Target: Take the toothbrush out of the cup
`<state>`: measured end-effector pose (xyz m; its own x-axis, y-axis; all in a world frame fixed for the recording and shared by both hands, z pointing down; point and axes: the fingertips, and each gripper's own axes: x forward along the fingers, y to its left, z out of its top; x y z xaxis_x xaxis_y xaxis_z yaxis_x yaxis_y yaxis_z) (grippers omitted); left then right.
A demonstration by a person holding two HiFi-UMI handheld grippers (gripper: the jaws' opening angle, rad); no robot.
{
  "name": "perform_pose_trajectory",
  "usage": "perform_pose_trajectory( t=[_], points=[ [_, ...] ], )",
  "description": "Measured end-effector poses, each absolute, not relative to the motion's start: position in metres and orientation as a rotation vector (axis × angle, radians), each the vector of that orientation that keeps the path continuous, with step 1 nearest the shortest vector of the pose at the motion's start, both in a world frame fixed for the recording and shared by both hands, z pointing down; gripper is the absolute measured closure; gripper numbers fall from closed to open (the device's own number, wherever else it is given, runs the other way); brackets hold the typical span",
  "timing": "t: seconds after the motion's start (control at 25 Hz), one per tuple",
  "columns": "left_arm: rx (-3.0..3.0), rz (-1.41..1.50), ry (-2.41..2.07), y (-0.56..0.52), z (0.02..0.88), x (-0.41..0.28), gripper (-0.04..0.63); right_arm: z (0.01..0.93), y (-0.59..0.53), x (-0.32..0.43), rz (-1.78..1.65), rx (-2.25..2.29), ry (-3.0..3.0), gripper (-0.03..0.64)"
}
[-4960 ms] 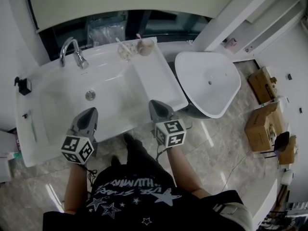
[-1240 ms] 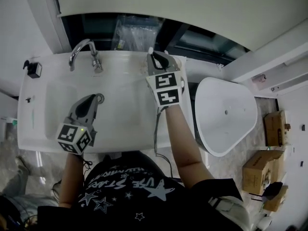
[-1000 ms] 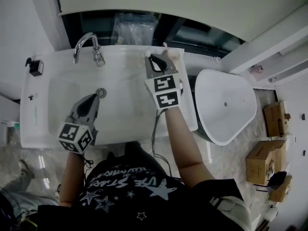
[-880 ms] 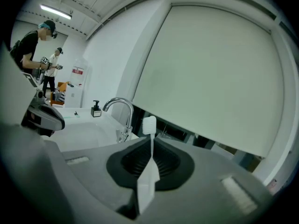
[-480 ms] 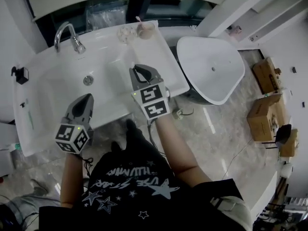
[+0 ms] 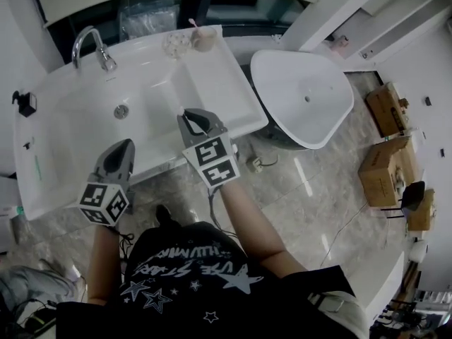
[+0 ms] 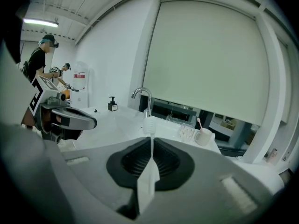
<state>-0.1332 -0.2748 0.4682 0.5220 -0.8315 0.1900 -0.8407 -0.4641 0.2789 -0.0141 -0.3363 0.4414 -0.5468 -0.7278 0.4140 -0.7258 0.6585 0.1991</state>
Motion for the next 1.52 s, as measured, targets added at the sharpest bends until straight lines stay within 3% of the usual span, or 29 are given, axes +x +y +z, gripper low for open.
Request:
perform_pose_trajectory(
  t=[0.92, 1.52],
  points=[
    [2.284, 0.093, -1.613, -0.104, 0.451, -0.051, 0.588, 0.464, -0.187, 0.062, 0.136, 0.864, -2.58, 0.604],
    [2.301, 0.094, -1.588, -0.079, 0.45, -0.029, 0.588, 0.479, -0.152, 0.069, 0.158, 0.723, -2.679, 0.604]
  ],
)
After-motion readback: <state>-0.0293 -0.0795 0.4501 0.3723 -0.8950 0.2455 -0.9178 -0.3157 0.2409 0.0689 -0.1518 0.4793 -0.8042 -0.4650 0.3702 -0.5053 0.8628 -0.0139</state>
